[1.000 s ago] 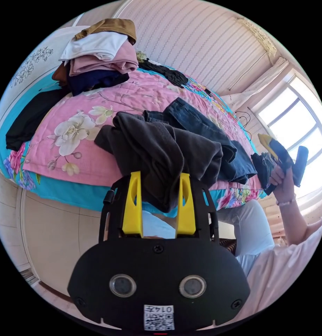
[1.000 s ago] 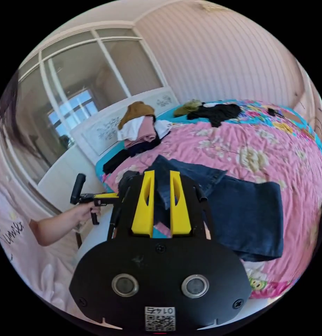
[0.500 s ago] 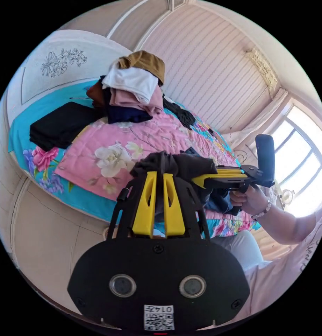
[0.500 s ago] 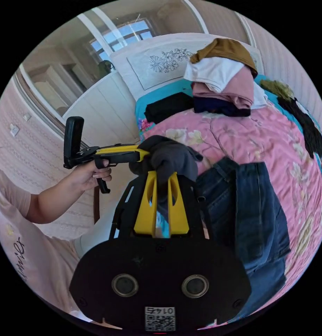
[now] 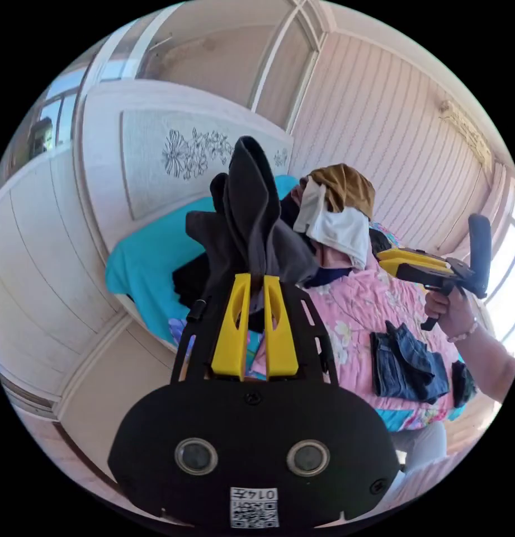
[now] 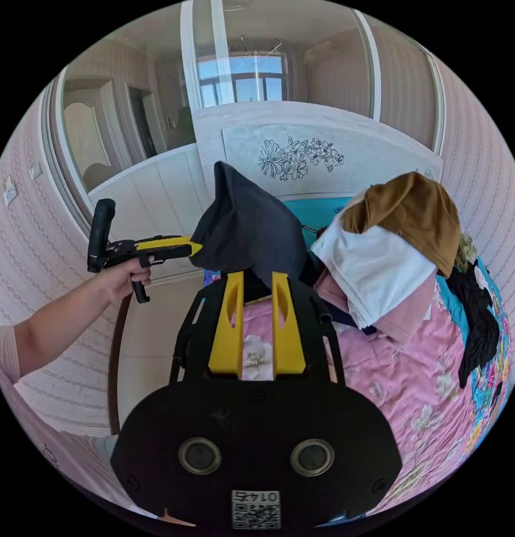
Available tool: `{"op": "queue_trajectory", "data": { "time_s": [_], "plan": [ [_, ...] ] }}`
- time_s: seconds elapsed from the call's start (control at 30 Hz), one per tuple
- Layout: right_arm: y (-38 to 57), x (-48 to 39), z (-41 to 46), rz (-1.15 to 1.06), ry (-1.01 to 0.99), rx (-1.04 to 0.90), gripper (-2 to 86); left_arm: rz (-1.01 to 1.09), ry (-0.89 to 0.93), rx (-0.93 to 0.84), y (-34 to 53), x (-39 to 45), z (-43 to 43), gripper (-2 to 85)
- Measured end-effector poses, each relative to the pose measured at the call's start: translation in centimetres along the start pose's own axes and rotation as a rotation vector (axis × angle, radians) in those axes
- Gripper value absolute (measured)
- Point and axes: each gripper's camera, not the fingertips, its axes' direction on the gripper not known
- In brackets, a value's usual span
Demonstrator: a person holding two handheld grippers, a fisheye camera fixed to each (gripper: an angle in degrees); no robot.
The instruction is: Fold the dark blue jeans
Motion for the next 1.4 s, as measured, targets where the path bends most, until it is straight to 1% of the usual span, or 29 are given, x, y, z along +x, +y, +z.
{"op": "queue_trajectory", "data": {
  "time_s": [0.07, 0.17, 0.23, 0.3, 0.4, 0.43, 0.53, 0.57, 0.63, 0.67, 0.7, 0.73, 0.77, 0.83, 0.9, 0.97, 1.03, 1.07, 1.1, 1.13, 1.2, 1.27, 1.3, 1.33, 1.37, 1.4],
  "plan": [
    [4.2, 1.6, -1.1, 0.027, 0.001, -0.018, 13.2, 0.003, 0.098, -0.029, 2.4, -1.0, 0.3, 4.2],
    [12.7, 4.7, -4.0, 0.151, 0.029, -0.069, 15.6, 0.083, 0.069, -0.054, 6.9, 0.1, 0.5, 3.9],
    [17.6, 6.1, -6.0, 0.221, 0.094, -0.119, 16.1, 0.1, 0.108, -0.091, 9.2, 1.5, 1.0, 4.1],
    [22.9, 7.0, -8.6, 0.309, 0.218, -0.167, 17.2, 0.138, 0.182, -0.134, 11.0, 4.4, 2.2, 4.8],
    [27.3, 7.7, -10.8, 0.401, 0.343, -0.214, 19.9, 0.227, 0.271, -0.16, 11.0, 9.3, 4.4, 7.0],
    [28.0, 7.9, -11.1, 0.425, 0.349, -0.219, 20.2, 0.245, 0.285, -0.162, 10.8, 10.4, 5.0, 7.5],
    [30.0, 9.1, -11.5, 0.548, 0.294, -0.209, 20.9, 0.27, 0.343, -0.194, 9.6, 15.7, 9.0, 12.0],
    [30.5, 9.7, -11.5, 0.591, 0.284, -0.198, 20.5, 0.271, 0.364, -0.231, 9.1, 17.8, 10.9, 13.7],
    [30.9, 10.6, -11.5, 0.643, 0.289, -0.191, 19.3, 0.303, 0.362, -0.272, 8.9, 21.0, 13.8, 15.1],
    [31.2, 11.3, -11.5, 0.691, 0.269, -0.182, 18.2, 0.333, 0.326, -0.32, 9.0, 23.0, 15.8, 15.1],
    [31.6, 12.1, -11.7, 0.74, 0.233, -0.165, 17.1, 0.345, 0.286, -0.396, 9.3, 24.5, 17.9, 14.7],
    [31.7, 12.4, -11.9, 0.761, 0.219, -0.161, 16.1, 0.35, 0.275, -0.446, 9.5, 25.2, 18.9, 14.3],
    [31.8, 12.9, -12.5, 0.774, 0.199, -0.16, 13.9, 0.351, 0.223, -0.49, 9.8, 26.2, 20.0, 13.1],
    [32.1, 13.6, -13.8, 0.775, 0.13, -0.152, 8.7, 0.383, 0.223, -0.493, 9.8, 27.1, 20.0, 10.2],
    [33.3, 15.0, -15.7, 0.812, -0.012, -0.111, 5.7, 0.375, 0.264, -0.494, 9.8, 27.4, 20.0, 6.7],
    [34.4, 15.6, -17.6, 0.844, -0.045, -0.061, 5.5, 0.374, 0.277, -0.487, 9.7, 27.6, 19.9, 5.9],
    [35.1, 15.5, -19.9, 0.852, 0.022, -0.011, 6.9, 0.395, 0.274, -0.476, 9.6, 28.2, 19.6, 5.6],
    [35.3, 15.2, -21.3, 0.837, 0.101, 0.011, 9.1, 0.423, 0.261, -0.466, 9.7, 28.7, 19.4, 5.5],
    [35.7, 15.1, -22.4, 0.856, 0.174, 0.035, 14.7, 0.448, 0.248, -0.455, 9.8, 29.3, 19.3, 5.5],
    [35.9, 15.1, -22.8, 0.87, 0.197, 0.043, 17.5, 0.458, 0.242, -0.453, 9.9, 29.5, 19.4, 5.5],
    [37.0, 16.1, -22.9, 0.937, 0.202, -0.019, 23.5, 0.465, 0.222, -0.458, 10.2, 30.1, 19.7, 5.5],
    [37.7, 16.7, -22.7, 0.967, 0.163, -0.04, 23.6, 0.432, 0.227, -0.467, 10.1, 30.2, 19.9, 5.6],
    [37.8, 16.6, -23.2, 0.961, 0.16, -0.014, 22.5, 0.412, 0.235, -0.475, 10.1, 30.2, 20.1, 5.8],
    [37.7, 16.5, -23.4, 0.937, 0.138, 0.0, 19.5, 0.407, 0.238, -0.479, 10.1, 30.2, 20.2, 5.8],
    [37.4, 16.3, -23.8, 0.88, 0.035, 0.044, 13.5, 0.405, 0.239, -0.483, 10.1, 30.4, 20.3, 5.9],
    [37.2, 16.0, -23.8, 0.866, -0.011, 0.054, 12.7, 0.411, 0.237, -0.485, 10.1, 30.6, 20.3, 5.9]
  ]
}}
